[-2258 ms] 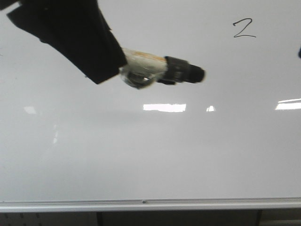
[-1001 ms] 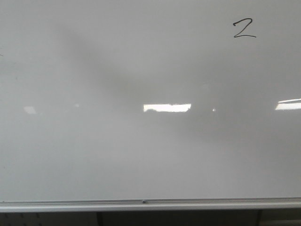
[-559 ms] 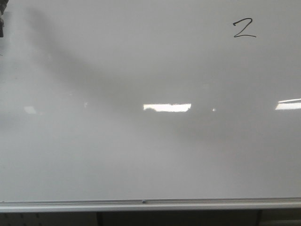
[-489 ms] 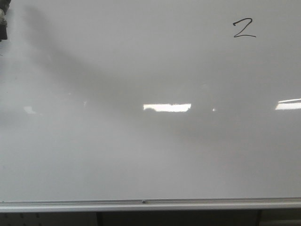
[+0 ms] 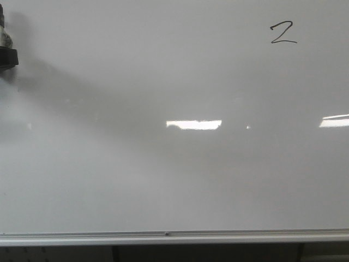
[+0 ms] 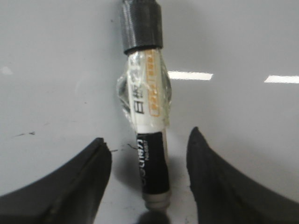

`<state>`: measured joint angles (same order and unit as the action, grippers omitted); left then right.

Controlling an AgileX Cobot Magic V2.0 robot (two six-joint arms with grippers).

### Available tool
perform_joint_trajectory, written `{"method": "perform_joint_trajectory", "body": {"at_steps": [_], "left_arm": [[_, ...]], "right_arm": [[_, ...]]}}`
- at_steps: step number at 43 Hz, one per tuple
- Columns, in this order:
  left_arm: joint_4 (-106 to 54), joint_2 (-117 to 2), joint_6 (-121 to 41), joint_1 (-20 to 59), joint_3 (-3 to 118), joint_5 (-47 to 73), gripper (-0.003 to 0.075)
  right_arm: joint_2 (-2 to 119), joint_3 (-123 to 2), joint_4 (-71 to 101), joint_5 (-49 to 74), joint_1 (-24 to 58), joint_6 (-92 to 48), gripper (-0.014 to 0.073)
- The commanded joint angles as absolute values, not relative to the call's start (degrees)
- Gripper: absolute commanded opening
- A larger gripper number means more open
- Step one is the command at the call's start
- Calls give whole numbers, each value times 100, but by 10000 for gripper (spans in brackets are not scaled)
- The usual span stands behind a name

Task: Write number 2 on whiteboard

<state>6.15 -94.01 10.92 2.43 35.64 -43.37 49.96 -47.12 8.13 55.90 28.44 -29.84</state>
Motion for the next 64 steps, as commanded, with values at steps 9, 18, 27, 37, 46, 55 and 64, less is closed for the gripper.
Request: {"method": "perform_joint_trajectory", "body": {"at_steps": [9,18,27,37,46,55,64], "left_arm": [[536,-8497,1071,230,3744,-3893,463],[954,-7429,891,230,4279,-1703,463],[1294,-6534,891,230,5339,1705,462],[878,-5789,762,230,5901,3754,462],[-477,-5036,-607,514,5891,4667,462],[-776,-4380,-708,834,5701,4982,462],[-821,-4147,-708,858,5394,4932,462]], "right_arm": [[4941,-4893,796,5278,2826,-2829,504],[4941,-4893,789,5213,2826,-2340,504],[4747,-4899,608,5200,2826,-878,504],[4158,-4899,498,5205,2826,-173,504],[3583,-4899,498,5481,2826,-169,504],[3277,-4893,105,5912,2826,278,504],[3264,-4893,-46,5797,2826,337,504]]}}
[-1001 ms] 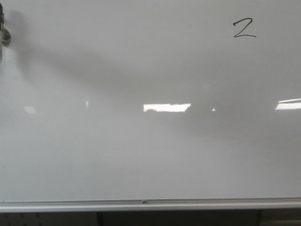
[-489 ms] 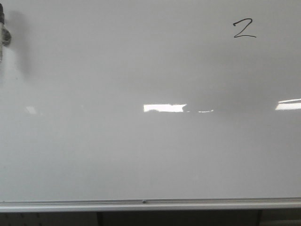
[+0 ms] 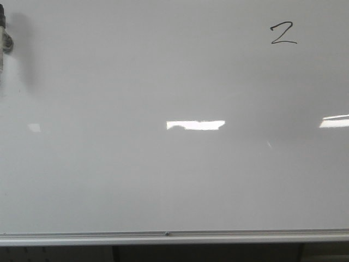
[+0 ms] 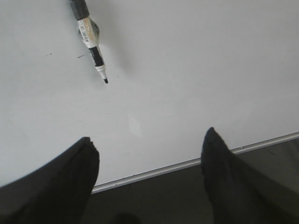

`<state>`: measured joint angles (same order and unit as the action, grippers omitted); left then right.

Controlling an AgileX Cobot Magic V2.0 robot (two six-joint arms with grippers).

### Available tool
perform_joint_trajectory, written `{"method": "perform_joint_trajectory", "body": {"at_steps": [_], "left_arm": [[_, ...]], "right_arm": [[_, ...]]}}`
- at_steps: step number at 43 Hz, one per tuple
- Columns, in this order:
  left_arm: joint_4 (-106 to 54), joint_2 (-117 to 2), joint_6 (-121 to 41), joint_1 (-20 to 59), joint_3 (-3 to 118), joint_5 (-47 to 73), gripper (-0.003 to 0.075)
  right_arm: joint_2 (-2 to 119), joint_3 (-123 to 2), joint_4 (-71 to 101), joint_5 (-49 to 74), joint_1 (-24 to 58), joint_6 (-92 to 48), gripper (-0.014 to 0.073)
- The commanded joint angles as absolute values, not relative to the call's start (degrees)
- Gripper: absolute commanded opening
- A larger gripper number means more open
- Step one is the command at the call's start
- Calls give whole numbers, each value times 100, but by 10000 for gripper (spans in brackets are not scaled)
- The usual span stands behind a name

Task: Write number 2 on whiteboard

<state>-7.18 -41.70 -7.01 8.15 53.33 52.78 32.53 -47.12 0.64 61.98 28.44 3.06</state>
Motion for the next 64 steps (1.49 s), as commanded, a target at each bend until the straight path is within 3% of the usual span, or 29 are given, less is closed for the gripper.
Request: {"method": "perform_joint_trajectory", "body": {"at_steps": [1,6,10,17,26,29,64], "left_arm": [[-821,-4147,-708,858,5381,4928,462],[-821,-4147,-708,858,5287,4865,458],[-821,-4147,-708,858,5243,4827,424],[-821,-4147,-708,858,5243,4736,258],[-838,-4147,-708,858,5243,4605,43],[-934,-4147,-697,858,5243,4581,-18],[-1033,-4147,-358,858,5243,4323,-20]], "right_arm": [[3264,-4893,-46,5767,2826,337,504],[3264,-4893,-71,5705,2826,332,489],[3264,-4893,-90,5700,2826,332,382],[3264,-4893,-97,5692,2826,326,118],[3264,-4875,-102,5670,2826,326,-86],[3264,-4875,-102,5670,2826,326,-80],[3264,-4875,-102,5648,2826,326,-80]]}}
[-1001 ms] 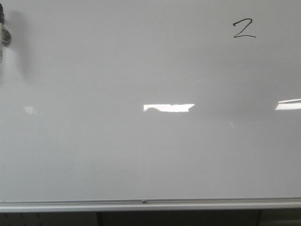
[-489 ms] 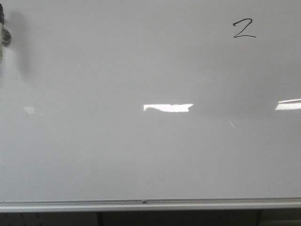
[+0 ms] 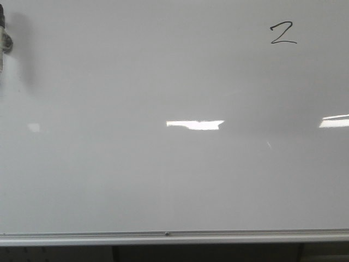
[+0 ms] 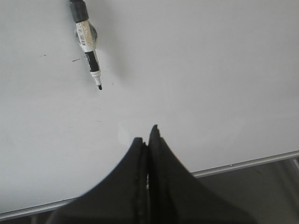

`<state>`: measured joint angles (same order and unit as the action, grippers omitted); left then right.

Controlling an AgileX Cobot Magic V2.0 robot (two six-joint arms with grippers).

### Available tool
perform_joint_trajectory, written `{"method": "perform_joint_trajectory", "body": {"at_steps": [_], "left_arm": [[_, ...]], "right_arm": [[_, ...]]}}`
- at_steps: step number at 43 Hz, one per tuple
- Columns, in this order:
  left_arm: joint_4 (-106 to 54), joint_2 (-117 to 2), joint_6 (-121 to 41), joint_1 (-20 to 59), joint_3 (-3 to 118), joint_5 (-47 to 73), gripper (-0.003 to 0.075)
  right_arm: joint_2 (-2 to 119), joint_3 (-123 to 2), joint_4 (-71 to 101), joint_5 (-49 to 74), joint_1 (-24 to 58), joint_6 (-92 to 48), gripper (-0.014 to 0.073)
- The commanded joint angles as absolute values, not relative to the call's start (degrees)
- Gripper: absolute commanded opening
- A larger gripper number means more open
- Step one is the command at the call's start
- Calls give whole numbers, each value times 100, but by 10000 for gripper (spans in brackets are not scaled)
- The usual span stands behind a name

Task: Write number 2 on whiteboard

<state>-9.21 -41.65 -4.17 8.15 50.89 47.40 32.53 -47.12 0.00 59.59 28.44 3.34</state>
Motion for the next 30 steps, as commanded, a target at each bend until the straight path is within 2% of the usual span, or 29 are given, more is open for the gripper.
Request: {"method": "perform_joint_trajectory", "body": {"at_steps": [1,7,11,30], "left_arm": [[-1033,-4147,-358,858,5243,4323,-20],[-992,-3983,-385,873,5210,4296,-20],[-415,-3682,-565,776,4970,4000,-20],[-253,-1511,-565,-13,2236,2059,-20]], "right_arm": [[3264,-4875,-102,5648,2826,326,-80],[3264,-4875,-102,5652,2826,326,-80],[3264,-4875,-102,5652,2826,326,-80],[3264,-4875,-102,5652,2826,326,-80]]}}
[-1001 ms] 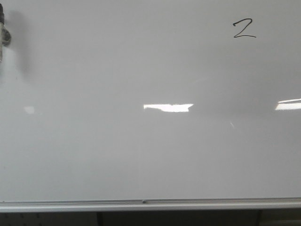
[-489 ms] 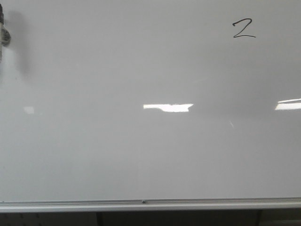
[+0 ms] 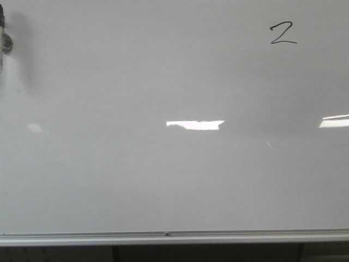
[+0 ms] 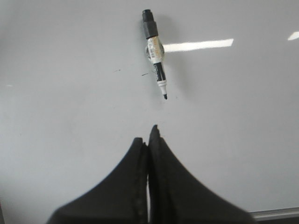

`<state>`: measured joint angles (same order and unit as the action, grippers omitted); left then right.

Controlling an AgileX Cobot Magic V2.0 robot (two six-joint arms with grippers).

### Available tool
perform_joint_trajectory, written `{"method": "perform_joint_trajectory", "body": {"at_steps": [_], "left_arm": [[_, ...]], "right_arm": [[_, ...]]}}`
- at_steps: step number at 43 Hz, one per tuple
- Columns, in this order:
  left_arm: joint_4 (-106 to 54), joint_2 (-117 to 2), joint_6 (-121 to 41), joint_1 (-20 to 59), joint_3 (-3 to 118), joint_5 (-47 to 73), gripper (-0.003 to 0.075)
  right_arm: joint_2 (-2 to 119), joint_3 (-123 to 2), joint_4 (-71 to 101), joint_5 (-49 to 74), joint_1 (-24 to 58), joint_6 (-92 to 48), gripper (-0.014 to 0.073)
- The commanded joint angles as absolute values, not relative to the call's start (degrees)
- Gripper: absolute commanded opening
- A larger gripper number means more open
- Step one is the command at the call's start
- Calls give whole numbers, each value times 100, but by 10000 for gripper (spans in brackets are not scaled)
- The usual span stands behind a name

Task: Write number 2 on whiteboard

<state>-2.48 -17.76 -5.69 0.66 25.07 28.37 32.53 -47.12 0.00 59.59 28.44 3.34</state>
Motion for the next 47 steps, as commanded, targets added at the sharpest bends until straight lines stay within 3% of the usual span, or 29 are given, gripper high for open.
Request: {"method": "perform_joint_trajectory", "body": {"at_steps": [1,12,25,47], "left_arm": [[-253,-1408,-565,-47,2109,1984,-20],[-275,-293,-565,-246,719,842,-20],[-389,188,-542,-388,-136,61,-20],[-389,178,-542,-388,-221,-343,-20]], "right_arm": [[3264,-4875,-102,5652,2826,326,-80],[3264,-4875,-102,5652,2826,326,-80],[3264,-4875,-102,5657,2826,326,-80],[3264,-4875,-102,5651,2826,326,-80]]}}
